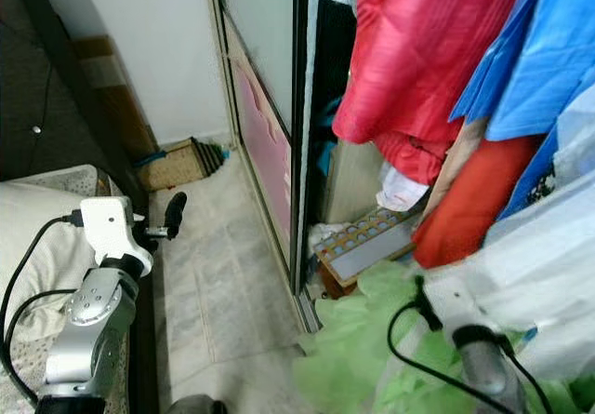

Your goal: Clean up the room

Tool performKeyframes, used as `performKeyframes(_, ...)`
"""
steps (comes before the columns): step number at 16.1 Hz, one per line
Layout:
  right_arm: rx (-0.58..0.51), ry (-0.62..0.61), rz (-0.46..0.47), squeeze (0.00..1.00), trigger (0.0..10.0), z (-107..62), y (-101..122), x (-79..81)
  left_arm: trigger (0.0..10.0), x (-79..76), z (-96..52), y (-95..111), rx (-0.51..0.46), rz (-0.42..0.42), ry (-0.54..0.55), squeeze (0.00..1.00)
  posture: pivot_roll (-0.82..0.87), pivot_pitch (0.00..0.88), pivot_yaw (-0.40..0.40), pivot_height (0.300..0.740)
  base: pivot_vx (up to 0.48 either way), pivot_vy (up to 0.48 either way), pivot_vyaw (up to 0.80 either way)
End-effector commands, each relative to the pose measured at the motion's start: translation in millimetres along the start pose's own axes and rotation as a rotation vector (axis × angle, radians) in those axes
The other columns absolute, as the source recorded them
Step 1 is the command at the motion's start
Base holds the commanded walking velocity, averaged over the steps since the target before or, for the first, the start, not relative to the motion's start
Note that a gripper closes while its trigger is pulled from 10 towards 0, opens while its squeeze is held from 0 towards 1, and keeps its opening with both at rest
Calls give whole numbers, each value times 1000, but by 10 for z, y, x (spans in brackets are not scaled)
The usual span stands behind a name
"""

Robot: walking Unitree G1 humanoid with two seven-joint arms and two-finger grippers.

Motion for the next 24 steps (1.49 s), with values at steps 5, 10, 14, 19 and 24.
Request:
performKeyframes(5, -165, 381, 19, 0, 10000, 129, 295, 876, 10000, -6, 39, 15, -8, 8, 0, 0, -119, 0, -1, 740, 0, 0, 0)
performKeyframes(10, -103, 670, 21, 0, 10000, 192, 296, 1214, 10000, 7, 21, 12, -10, 5, 8, 0, -106, 0, -9, 740, 0, 0, 0)
performKeyframes(14, 92, 194, 330, 0, 10000, 146, -199, 708, 10000, 2, 4, -1, -9, 3, 7, 0, -115, 0, -14, 740, 0, 0, 0)
performKeyframes(19, 200, 229, 409, 0, 10000, -355, -646, 862, 10000, -117, 4, -59, 7, 2, -40, 0, -175, 0, 26, 740, 0, 0, 0)
performKeyframes(24, -26, -46, 158, 0, 10000, -110, -183, 507, 10000, -130, 17, 6, -4, 19, -62, 0, -173, 0, 31, 740, 0, 0, 0)
Point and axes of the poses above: a point about 5 cm out from each wrist's last joint towards the gripper, its own z axis pointing out of the wrist towards the gripper, its own y axis along the axis of the wrist's last joint, x = y × z, the point moved 5 cm from there along z, pointing out of the wrist towards the gripper, and after that the axes turned 5 degrees about z, right-handed, at the moved point
